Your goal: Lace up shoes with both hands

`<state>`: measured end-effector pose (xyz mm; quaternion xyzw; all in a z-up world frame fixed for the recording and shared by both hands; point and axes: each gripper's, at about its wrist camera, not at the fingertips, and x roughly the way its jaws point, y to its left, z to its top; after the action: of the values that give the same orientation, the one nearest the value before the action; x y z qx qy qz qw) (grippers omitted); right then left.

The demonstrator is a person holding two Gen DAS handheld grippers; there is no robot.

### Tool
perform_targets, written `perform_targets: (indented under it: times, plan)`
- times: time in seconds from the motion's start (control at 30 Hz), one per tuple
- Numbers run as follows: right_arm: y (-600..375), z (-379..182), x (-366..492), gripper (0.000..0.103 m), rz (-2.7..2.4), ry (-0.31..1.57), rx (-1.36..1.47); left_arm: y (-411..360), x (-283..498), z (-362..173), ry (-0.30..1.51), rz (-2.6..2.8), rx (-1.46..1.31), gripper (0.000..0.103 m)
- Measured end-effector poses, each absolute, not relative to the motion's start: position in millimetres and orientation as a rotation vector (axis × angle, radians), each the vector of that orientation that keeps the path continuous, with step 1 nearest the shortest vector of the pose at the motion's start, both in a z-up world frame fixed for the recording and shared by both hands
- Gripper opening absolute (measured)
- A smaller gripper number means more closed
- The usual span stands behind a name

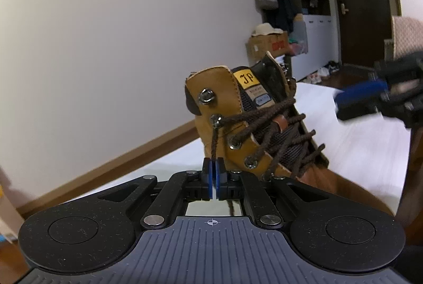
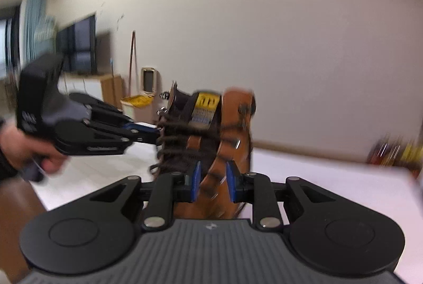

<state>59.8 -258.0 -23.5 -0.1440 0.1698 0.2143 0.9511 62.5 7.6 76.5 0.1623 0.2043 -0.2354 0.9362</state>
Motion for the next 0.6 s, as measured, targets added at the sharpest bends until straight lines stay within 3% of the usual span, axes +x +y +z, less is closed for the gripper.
perform_targets:
  times: [0.2, 0.47, 0.6]
  plan:
    - [-230, -26, 61, 0.026, 0.386, 0.206, -0.653, 9, 66, 77, 0.407, -0.472, 0.315, 0.002]
    - [-198, -45, 50, 0.025, 0.387, 0.128, -0.920, 6, 70, 74, 0.399, -0.480, 0.292, 0.002]
    - [-184, -56, 49, 0.018, 0.389, 0.089, -1.045, 7, 72, 74, 0.392, -0.482, 0.284, 0.003]
